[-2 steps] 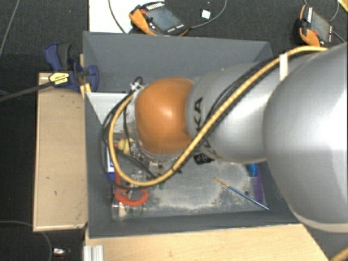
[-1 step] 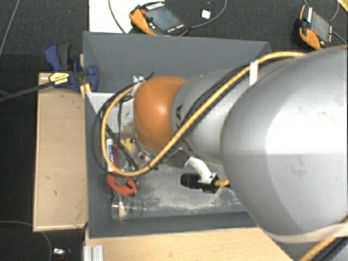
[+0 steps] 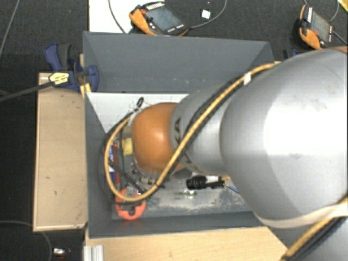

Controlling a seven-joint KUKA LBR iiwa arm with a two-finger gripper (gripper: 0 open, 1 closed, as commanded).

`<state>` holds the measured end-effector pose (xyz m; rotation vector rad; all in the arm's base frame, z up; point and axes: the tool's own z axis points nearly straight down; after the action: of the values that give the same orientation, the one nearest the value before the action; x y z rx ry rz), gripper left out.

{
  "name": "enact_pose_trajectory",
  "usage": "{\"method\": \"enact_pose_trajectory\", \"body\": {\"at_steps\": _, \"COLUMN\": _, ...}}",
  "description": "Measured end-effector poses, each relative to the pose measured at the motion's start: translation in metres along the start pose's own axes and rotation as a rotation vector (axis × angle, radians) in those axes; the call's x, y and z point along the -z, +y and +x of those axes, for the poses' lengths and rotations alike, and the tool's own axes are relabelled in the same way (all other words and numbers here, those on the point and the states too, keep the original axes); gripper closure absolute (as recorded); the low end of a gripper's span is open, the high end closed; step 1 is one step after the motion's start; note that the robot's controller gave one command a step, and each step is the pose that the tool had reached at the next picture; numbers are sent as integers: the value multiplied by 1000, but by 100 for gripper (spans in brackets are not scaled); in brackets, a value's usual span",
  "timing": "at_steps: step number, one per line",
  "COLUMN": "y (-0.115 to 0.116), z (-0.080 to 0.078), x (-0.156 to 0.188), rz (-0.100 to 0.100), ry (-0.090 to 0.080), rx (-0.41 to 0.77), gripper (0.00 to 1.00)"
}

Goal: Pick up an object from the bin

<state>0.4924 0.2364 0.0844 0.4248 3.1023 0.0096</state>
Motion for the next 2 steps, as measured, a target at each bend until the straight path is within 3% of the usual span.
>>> {"method": "enact_pose_trajectory", "body": {"at_steps": 1, "y": 9, "z": -1, "x": -11, "rz": 1, "ry": -1, "rx": -613, "gripper": 100}}
{"method": "enact_pose_trajectory", "body": {"at_steps": 2, "y": 11, "z": -1, "x": -13, "rz": 1, "ry": -1, "rx": -663, "gripper": 100}}
